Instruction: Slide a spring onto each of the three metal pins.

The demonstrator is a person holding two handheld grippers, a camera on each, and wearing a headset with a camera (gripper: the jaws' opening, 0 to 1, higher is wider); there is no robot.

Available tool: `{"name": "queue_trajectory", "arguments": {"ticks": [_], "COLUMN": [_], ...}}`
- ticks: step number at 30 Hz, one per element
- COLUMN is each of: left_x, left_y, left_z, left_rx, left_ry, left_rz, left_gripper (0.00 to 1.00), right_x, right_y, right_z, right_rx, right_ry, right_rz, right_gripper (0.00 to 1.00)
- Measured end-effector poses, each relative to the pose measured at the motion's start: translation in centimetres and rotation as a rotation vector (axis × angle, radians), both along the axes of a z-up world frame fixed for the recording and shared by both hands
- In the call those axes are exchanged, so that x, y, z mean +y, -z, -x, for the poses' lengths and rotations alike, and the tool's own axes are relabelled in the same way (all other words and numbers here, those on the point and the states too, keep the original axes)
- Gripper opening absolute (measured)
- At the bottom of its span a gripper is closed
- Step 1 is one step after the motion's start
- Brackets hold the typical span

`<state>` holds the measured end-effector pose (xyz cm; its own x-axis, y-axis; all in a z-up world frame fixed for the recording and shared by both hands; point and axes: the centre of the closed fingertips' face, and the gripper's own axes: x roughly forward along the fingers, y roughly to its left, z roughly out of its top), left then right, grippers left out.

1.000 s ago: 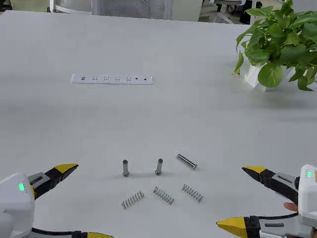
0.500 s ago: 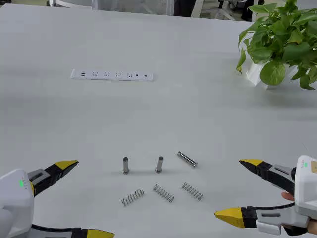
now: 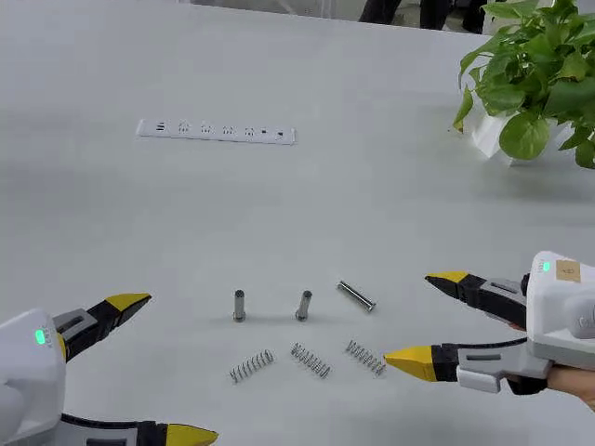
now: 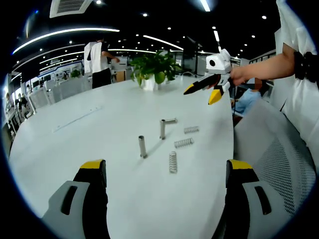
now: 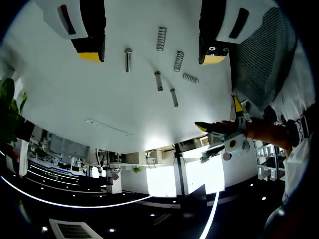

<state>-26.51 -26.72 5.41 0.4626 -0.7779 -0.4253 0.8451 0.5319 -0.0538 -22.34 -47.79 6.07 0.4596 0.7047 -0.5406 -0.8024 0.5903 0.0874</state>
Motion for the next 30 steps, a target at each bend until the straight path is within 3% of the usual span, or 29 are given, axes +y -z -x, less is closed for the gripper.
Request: {"name": "queue_trajectory", "arguments": {"ticks": [11,18,21,30], "left_x": [0.0,0.0,0.0,-0.1], "left_y": [0.1,0.6,0.7,1.0], "left_z": [-0.6,-0.9,-1.0,-1.2], "left_rx": [0.004,0.017,0.018,0.031], "left_ry": [-0.009,-0.013,-0.013,-0.023], "left_rz": [0.015,0.023,0.022,0.038], "left_gripper": [0.99,0.99,0.99,0.99], "right_x": [1.1,2.0,2.4,3.3], "right_y": [1.6,2.7,3.4,5.1], "right_z": [-3.1,-5.0,-5.3,-6.9], "right_rx": [0.059,0.112,0.153,0.210], "right_ry": [-0.034,-0.039,-0.046,-0.048], "right_rz": [0.095,0.145,0.186,0.255], "right_gripper": [0.54,0.47,0.42,0.31]}}
